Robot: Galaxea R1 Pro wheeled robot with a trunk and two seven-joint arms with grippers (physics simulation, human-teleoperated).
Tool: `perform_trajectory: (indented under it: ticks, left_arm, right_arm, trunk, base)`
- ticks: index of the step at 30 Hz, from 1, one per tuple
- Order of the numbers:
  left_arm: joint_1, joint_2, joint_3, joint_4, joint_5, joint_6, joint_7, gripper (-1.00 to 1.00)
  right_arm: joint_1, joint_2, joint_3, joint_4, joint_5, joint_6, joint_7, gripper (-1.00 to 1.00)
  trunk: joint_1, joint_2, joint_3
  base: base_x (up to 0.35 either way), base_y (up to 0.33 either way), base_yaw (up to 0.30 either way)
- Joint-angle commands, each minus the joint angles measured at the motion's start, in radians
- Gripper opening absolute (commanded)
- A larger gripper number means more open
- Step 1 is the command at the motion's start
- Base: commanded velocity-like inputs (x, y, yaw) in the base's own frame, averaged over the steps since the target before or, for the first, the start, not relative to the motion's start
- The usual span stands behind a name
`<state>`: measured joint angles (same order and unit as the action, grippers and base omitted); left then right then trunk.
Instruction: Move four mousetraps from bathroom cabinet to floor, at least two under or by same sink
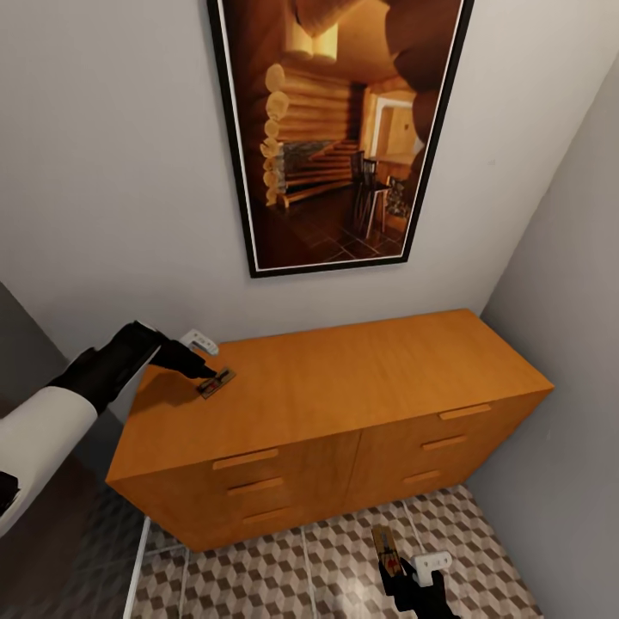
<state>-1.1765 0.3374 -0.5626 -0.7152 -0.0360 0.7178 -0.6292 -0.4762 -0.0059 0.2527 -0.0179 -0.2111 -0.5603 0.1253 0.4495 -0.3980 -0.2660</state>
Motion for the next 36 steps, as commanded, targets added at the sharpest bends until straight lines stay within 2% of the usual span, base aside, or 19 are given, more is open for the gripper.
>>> perform_trajectory:
  ticks: [1,4,8,36]
  left_arm:
    - [-0.001,0.001,-0.007,0.0,-0.004,0.003,-0.004,1.0]
    - [-0.001,0.0,-0.029,0.005,-0.004,0.002,-0.004,1.0]
    - [-0.001,0.0,-0.039,0.01,-0.004,0.002,-0.004,1.0]
    - [-0.001,-0.015,-0.043,0.03,-0.003,0.001,-0.004,1.0]
  right_arm:
    - [-0.001,0.0,0.005,0.001,-0.014,-0.003,0.01,-1.0]
    - [-0.001,0.0,0.005,0.001,-0.014,-0.003,0.01,-1.0]
    - [-0.001,0.0,0.005,0.001,-0.014,-0.003,0.01,-1.0]
    - [-0.001,0.0,0.005,0.001,-0.014,-0.003,0.011,-1.0]
  trunk:
    - [0.001,-0.002,-0.003]
    - [0.001,-0.002,-0.005]
    - [0.001,-0.002,-0.008]
    - [0.001,-0.002,-0.017]
  base:
    - [0.0,0.0,0.0]
    - [0.0,0.0,0.0]
    - [0.0,0.0,0.0]
    - [0.0,0.0,0.0]
